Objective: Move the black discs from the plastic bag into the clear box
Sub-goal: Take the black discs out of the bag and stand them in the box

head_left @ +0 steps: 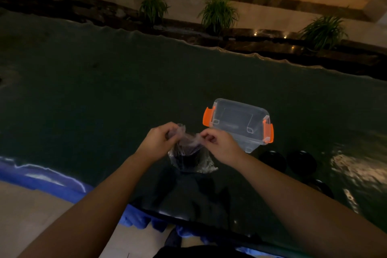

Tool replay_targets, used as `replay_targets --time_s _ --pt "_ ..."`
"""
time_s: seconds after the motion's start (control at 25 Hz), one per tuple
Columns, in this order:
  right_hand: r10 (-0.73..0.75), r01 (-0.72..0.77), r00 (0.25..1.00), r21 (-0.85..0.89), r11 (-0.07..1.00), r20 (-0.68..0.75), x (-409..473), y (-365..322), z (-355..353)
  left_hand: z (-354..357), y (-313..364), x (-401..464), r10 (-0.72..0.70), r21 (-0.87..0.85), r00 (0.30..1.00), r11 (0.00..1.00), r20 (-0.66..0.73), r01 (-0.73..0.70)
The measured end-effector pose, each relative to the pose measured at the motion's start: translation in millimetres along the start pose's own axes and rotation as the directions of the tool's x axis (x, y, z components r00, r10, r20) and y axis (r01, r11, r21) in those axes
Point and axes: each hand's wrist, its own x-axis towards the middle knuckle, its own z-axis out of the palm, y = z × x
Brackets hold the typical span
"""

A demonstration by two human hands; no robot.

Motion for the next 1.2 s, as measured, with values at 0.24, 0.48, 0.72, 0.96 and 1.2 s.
replay_targets --time_s 0.24,0.48,0.72,0.96,1.2 --pt "0.057 -0.054 0.997 0.064 0.997 -0.048 -5.3 6.6 -10.7 -15.2 13.0 -3.3 0.068 0.002 0.996 0.998 -0.062 -0.068" --pt "-0.247 0.239 0.968 -0.149 0.960 -0.038 -10.4 -24.0 -14.6 -23.3 24.9 -7.8 0.163 0.052 0.984 0.986 -0.073 -0.160" --pt "-0.292 0.283 0.955 -0.127 0.951 -0.053 -17.8 -32.5 -27.1 -38.2 31.4 -20.1 0.279 0.139 0.955 0.954 -0.103 -0.264" --pt "-0.400 0.371 0.909 -0.214 0.903 -0.112 -26.8 -27.1 -46.8 -38.4 55.3 -39.5 0.291 0.217 0.957 0.933 0.008 -0.286" --pt "-0.510 0.514 0.854 -0.323 0.794 0.106 -42.1 -31.9 -64.4 -28.8 82.0 -52.4 -0.030 0.566 0.972 0.817 0.232 -0.110"
